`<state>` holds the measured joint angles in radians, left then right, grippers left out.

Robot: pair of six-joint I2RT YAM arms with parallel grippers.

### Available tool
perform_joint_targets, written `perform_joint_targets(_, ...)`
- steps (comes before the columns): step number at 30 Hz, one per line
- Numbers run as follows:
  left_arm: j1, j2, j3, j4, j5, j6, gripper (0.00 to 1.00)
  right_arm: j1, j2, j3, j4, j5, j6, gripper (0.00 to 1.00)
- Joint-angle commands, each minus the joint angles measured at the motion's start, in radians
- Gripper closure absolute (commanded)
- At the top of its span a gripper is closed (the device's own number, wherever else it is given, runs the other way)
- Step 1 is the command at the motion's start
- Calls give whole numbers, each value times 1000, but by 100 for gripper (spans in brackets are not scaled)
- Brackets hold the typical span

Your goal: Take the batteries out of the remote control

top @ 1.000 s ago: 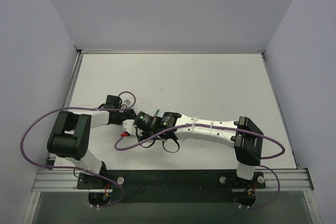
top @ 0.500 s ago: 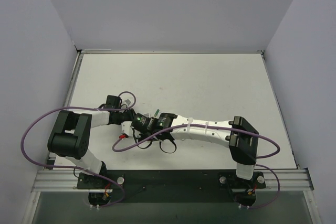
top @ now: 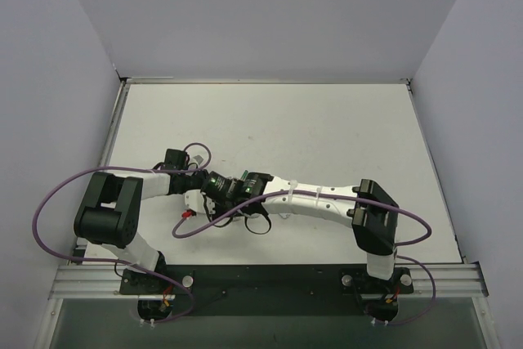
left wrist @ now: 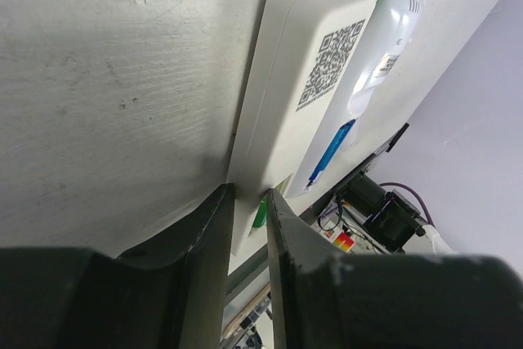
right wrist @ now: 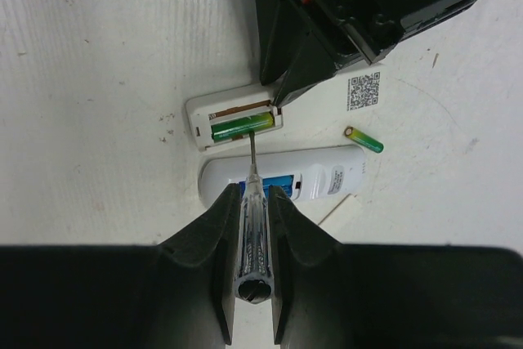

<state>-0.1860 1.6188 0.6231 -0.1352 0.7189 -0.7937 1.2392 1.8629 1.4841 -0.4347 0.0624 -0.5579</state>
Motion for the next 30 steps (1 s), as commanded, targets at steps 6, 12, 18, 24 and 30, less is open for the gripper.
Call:
perform_joint_targets(6,-1,10,-11,31,2,1,69,-84,16,-80,109,-102,-1,100)
perform_joint_targets(12,0,15,-8,20,-7,4,69,-127,-83,-260,244,-121,70,100)
perform_joint_targets(18,0,19,-5,6,-19,10,69,-159,-149,-384,339,-139,121,100)
perform_joint_targets(24,0,27,-10,-3,-30,16,69,-178,-177,-439,404,-164,161,100)
perform_joint_targets(30,2,23,-10,-9,-33,16,69,-208,-203,-475,467,-208,208,100)
